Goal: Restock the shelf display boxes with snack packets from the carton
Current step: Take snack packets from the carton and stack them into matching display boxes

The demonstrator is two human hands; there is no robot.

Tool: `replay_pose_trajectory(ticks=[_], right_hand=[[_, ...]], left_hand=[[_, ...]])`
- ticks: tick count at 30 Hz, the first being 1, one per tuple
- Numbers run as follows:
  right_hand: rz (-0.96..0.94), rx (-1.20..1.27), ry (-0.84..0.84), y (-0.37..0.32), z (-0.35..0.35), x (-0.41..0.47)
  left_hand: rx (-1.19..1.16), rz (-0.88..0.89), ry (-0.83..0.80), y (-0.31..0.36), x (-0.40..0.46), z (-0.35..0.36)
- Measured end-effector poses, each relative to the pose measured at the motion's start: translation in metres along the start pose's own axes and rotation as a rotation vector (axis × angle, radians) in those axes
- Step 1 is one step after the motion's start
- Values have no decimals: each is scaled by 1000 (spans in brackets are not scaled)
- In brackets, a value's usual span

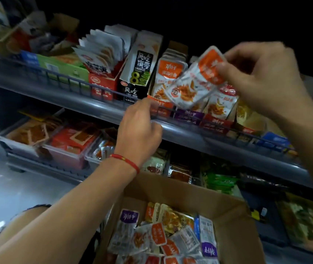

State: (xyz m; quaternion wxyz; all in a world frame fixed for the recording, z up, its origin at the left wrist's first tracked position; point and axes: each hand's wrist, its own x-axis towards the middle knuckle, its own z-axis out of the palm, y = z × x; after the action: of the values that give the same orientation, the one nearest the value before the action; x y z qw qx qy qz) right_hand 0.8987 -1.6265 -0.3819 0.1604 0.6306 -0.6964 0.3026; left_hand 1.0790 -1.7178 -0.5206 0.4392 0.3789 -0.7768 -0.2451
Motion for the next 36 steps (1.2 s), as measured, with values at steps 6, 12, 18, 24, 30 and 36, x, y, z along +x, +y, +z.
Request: replay_pose_trajectory(ticks=[6, 12, 18, 24, 30, 36], right_hand=[[-133, -209, -11, -18, 24, 57], [-166, -343, -118, -22, 57, 78], [-179, -449, -189, -22, 85, 82], [-153, -495, -136, -20, 89, 87], [-192, -497, -90, -17, 88, 87], [-227, -551, -58, -14, 90, 85]], left_hand=[[224, 234, -56, -4, 6, 11], [253, 194, -122, -3, 6, 17], [215, 168, -137, 0, 5, 17], [214, 160, -150, 0, 7, 16], [204, 154, -161, 0, 5, 17], [225, 171, -157, -1, 3, 19]])
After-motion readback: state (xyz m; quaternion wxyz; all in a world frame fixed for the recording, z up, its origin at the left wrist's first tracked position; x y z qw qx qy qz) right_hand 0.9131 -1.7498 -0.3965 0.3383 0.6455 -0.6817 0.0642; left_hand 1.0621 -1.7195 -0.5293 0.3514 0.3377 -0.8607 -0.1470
